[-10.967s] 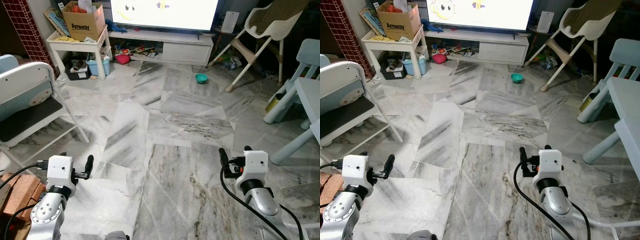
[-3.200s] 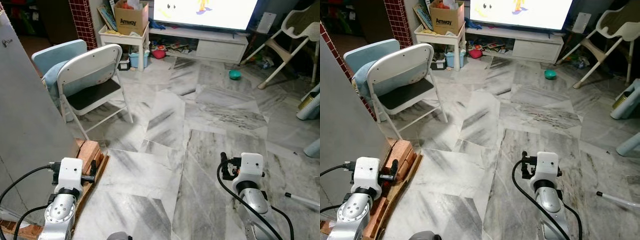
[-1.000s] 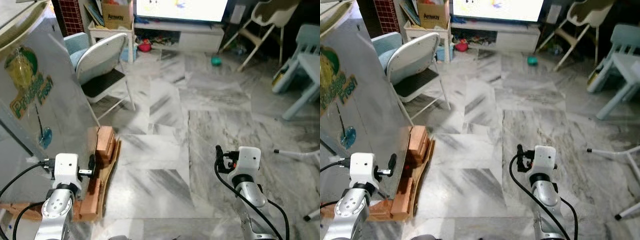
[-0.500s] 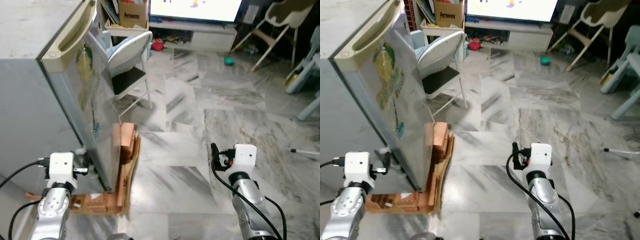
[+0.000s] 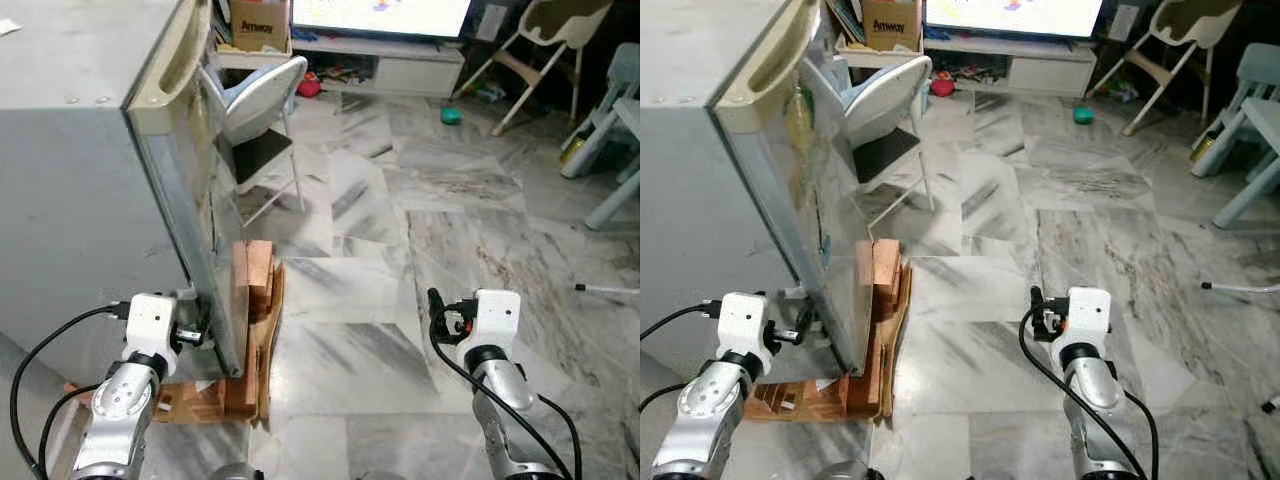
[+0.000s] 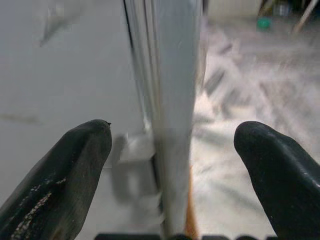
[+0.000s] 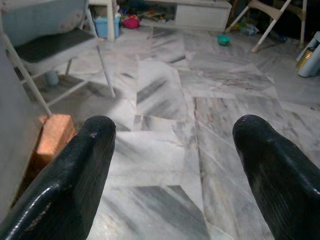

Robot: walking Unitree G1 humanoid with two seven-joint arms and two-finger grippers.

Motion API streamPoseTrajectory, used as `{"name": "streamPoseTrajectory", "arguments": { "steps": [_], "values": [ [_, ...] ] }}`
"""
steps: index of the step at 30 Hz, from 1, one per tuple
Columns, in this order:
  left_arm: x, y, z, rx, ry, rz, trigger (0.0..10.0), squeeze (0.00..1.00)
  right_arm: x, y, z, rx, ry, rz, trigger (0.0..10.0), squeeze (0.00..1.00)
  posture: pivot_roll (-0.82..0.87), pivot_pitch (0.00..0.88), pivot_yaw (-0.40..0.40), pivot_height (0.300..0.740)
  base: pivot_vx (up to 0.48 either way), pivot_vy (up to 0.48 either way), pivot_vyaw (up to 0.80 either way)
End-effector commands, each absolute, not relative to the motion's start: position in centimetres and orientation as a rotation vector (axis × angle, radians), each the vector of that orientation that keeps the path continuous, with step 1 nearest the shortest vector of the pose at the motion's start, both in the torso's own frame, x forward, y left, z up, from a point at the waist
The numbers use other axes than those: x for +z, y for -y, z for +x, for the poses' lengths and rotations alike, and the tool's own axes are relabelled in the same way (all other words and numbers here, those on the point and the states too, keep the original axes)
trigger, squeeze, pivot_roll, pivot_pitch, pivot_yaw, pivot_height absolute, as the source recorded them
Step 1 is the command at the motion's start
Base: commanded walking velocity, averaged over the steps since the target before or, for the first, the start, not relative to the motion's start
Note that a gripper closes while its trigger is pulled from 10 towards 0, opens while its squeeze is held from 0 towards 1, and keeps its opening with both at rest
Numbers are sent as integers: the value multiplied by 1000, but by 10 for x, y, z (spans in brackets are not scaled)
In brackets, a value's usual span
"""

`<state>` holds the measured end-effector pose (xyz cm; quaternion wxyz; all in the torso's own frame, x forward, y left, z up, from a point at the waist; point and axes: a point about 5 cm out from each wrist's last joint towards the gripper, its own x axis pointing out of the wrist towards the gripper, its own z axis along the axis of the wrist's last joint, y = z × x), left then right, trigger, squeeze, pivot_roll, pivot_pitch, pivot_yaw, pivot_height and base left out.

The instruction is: Restocking fridge

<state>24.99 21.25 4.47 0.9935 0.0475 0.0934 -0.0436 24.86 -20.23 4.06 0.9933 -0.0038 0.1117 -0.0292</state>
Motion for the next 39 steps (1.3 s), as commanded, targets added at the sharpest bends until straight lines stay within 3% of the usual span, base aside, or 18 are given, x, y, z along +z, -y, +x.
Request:
{"name": "streamPoseTrajectory", "arguments": {
  "steps": [1,22,31,34,36,38,39],
  "values": [
    [55,-211,257,-77,-148,74,10000,0,41,206,246,-55,-241,-52,10000,0,7,0,-72,740,0,0,0],
    [67,-197,293,-18,-114,67,10000,0,31,209,242,-40,-315,-69,10000,0,-6,0,-80,740,0,0,0],
    [87,-176,314,-186,-61,113,10000,0,8,237,221,-77,-506,-208,10000,0,-7,0,-86,740,0,0,0],
    [107,-143,325,-319,4,107,10000,0,2,240,215,-50,-569,-188,10000,0,-6,0,-88,740,0,0,0],
    [119,-102,319,-522,59,132,10000,0,0,239,213,-30,-591,-193,10000,0,-4,0,-93,740,0,0,0],
    [122,-92,317,-572,74,140,10000,0,-1,238,213,-26,-595,-193,10000,0,-4,0,-93,740,0,0,0],
    [127,-72,309,-669,98,138,10000,0,-1,237,213,-22,-595,-195,10000,0,-6,0,-90,740,0,0,0]
  ]
}}
